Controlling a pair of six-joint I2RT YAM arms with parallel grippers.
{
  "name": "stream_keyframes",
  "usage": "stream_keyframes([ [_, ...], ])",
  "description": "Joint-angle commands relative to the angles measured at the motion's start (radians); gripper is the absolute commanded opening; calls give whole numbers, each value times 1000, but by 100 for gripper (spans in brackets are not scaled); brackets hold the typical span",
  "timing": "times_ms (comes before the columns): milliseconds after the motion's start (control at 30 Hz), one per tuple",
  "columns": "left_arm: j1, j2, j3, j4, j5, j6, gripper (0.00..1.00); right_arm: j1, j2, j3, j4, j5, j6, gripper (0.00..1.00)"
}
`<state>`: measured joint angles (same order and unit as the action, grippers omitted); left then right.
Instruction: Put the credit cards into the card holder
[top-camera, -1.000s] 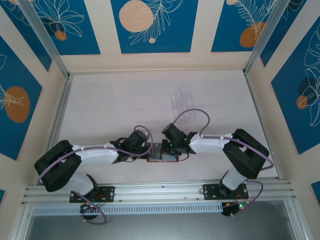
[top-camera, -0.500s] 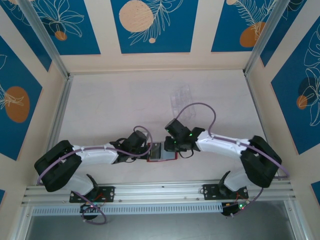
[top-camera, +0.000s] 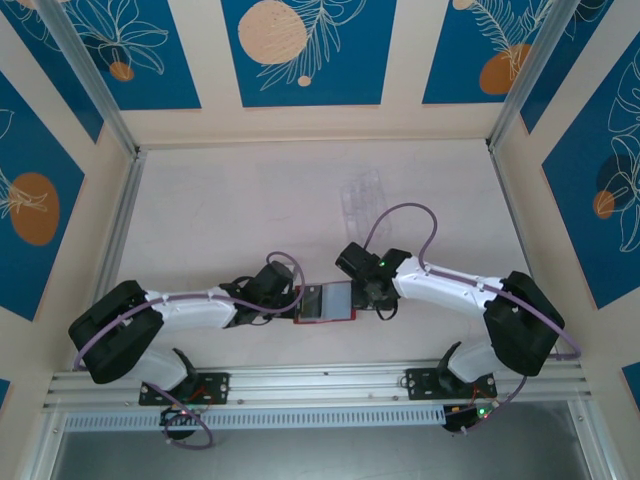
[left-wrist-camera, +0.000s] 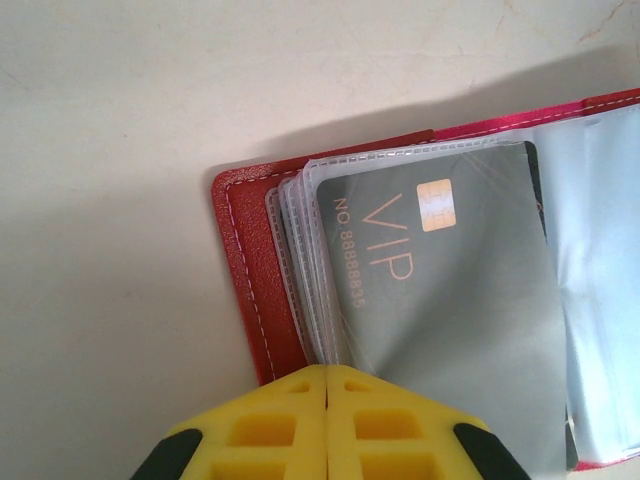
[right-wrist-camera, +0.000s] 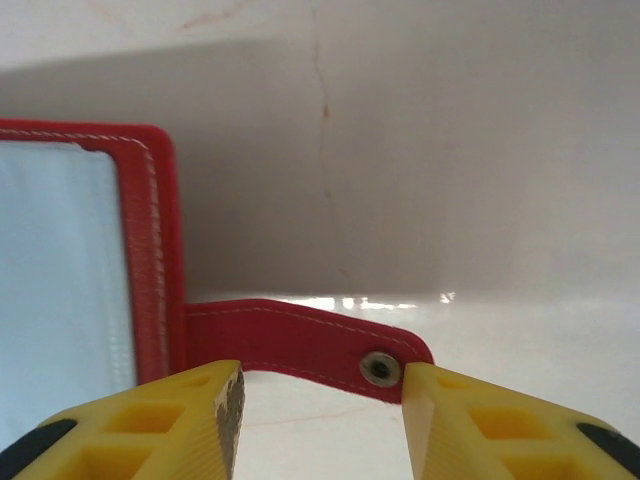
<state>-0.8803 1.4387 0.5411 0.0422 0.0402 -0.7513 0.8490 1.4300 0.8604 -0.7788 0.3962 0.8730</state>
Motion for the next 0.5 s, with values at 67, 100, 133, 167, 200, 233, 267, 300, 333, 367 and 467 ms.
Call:
stream_keyframes([
  [67, -13, 25, -43, -131, -3, -5, 6, 13, -93, 24, -93, 85, 48, 54],
  [100, -13, 28, -41, -132, -2, -4, 6, -2, -104, 16, -94, 72, 47, 55],
  [133, -13, 31, -40, -131, -1, -3, 6, -15, -113, 4, -86, 55, 41, 56],
  [167, -13, 33, -39, -129, 0, -2, 6, -26, -118, -7, -72, 36, 35, 56],
  [200, -13, 35, -37, -128, 2, -1, 6, -40, -125, -23, -45, 4, 27, 56],
  [233, -13, 38, -36, -128, 3, -2, 6, -53, -131, -40, -16, -35, 17, 56],
  [267, -13, 39, -35, -125, 4, -2, 6, -66, -138, -53, 15, -66, 8, 56],
  [300, -13, 40, -35, -125, 4, -2, 6, -77, -142, -63, 45, -95, 1, 57],
  [333, -13, 40, -33, -126, 4, -2, 6, -85, -145, -68, 70, -116, -4, 56],
  [367, -13, 40, -33, -125, 4, -2, 6, -89, -145, -68, 82, -126, -9, 55],
  [467, -13, 37, -36, -125, 4, -2, 6, -107, -127, -64, 94, -140, -14, 50],
])
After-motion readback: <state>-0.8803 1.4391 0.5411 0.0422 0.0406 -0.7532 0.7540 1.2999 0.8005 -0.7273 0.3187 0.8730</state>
